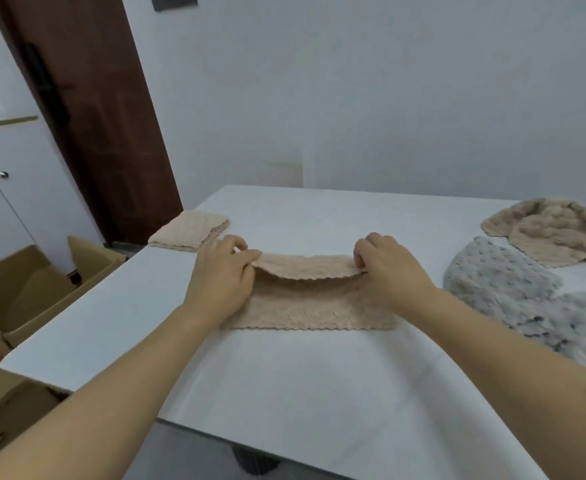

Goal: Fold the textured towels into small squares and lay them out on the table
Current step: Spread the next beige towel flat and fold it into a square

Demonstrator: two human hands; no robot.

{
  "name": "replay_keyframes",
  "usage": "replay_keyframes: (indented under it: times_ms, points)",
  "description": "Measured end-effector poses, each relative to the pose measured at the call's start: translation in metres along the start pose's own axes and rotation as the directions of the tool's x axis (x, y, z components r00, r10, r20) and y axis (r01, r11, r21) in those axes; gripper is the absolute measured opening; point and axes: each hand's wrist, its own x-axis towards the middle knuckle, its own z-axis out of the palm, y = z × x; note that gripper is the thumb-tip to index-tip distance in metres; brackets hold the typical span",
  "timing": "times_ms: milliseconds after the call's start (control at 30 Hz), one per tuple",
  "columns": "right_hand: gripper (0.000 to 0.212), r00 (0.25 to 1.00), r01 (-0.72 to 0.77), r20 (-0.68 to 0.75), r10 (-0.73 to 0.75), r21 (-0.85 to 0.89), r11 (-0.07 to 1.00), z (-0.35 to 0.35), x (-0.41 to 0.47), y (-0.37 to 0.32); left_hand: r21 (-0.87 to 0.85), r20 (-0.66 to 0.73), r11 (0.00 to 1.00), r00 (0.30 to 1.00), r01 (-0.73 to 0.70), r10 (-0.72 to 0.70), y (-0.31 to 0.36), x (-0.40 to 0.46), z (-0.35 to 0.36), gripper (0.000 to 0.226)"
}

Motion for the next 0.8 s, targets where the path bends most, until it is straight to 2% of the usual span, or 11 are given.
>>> replay_keyframes:
  times_ms: [100, 267, 367, 467, 567, 733, 800]
  points:
    - [0.024, 0.998, 0.054, -0.026, -0.054, -0.005, 0.999, 0.009, -0.03, 0.0, -0.005, 0.011, 1.0, 1.0, 0.027, -0.027, 0.009, -0.049, 0.006, 0.036]
    - [0.025, 0.991, 0.055, -0.131, -0.04, 0.118, 0.992, 0.025, -0.067, -0.008, -0.028, 0.025, 0.997, 0.997, 0.076, -0.076, 0.017, -0.075, 0.006, 0.039]
    - [0.025, 0.988, 0.005, -0.154, 0.021, 0.166, 0.986, 0.032, -0.077, -0.01, -0.023, 0.071, 0.99, 0.988, 0.137, -0.135, 0.02, -0.076, 0.007, 0.035]
    - [0.022, 0.988, -0.071, -0.117, 0.1, 0.232, 0.97, 0.031, -0.076, -0.01, -0.047, 0.103, 0.986, 0.982, 0.163, -0.157, 0.023, -0.075, 0.004, 0.055]
    - [0.023, 0.989, -0.102, -0.082, 0.124, 0.235, 0.967, 0.031, -0.076, -0.012, -0.028, 0.162, 0.993, 0.981, 0.112, -0.106, 0.023, -0.074, 0.0, 0.063]
    - [0.038, 0.986, -0.161, 0.072, 0.147, 0.244, 0.956, 0.026, -0.075, -0.012, -0.133, 0.174, 0.99, 0.982, -0.055, 0.078, 0.018, -0.07, 0.006, 0.039]
    - [0.042, 0.983, -0.178, 0.104, 0.154, 0.285, 0.942, 0.024, -0.075, -0.012, -0.119, 0.19, 0.983, 0.969, -0.139, 0.16, 0.018, -0.064, 0.007, 0.036]
